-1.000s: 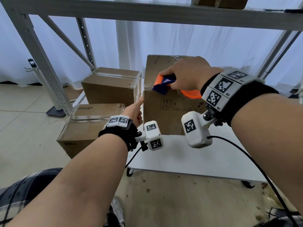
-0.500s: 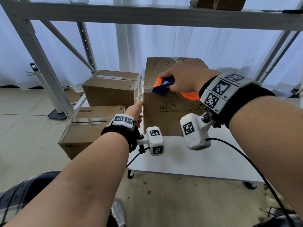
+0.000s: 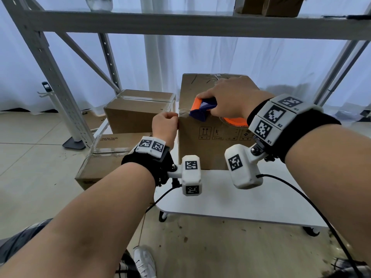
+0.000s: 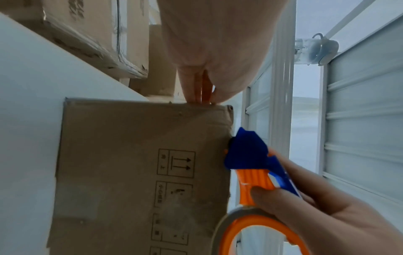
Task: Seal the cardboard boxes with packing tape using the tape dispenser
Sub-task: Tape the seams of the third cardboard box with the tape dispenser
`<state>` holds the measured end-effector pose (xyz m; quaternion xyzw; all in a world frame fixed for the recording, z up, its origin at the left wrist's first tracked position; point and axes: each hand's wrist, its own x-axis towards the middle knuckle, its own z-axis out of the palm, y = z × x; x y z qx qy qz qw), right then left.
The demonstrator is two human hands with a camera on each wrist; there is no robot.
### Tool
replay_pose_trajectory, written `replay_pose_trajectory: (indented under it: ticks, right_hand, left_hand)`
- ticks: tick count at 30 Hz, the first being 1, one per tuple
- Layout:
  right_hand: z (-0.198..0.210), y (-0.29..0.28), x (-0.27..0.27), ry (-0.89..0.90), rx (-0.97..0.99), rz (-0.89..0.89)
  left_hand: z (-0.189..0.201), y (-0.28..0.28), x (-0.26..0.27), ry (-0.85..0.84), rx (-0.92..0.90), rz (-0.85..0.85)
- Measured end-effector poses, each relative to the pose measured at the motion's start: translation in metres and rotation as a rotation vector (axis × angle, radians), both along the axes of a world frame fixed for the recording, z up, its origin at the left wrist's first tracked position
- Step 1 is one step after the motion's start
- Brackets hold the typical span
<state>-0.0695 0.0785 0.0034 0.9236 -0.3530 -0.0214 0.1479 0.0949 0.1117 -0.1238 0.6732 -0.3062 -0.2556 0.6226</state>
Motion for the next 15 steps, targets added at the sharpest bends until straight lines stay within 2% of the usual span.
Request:
replay_pose_trajectory:
  ticks: [7, 9, 11, 15]
  right_hand:
    - [0.0, 0.001, 0.0, 0.006, -0.008, -0.007]
    - [0.0, 0.002, 0.0, -0.003, -0.003, 0.002]
    - [0.0, 0.003, 0.0, -0.007, -0.004, 0.006]
    - [-0.001, 0.002, -0.001, 0.025, -0.03, -0.025]
  left_hand:
    - [-0.033, 0.008, 0.0, 0.081, 0.116, -0.069]
    - [-0.033, 0.011, 0.004, 0.035, 0.145, -0.104]
    - [-0.031, 0.013, 0.01, -0.114, 0.174, -0.166]
    - [-0.031, 0.016, 0.016, -0.547, 0.263, -0.292]
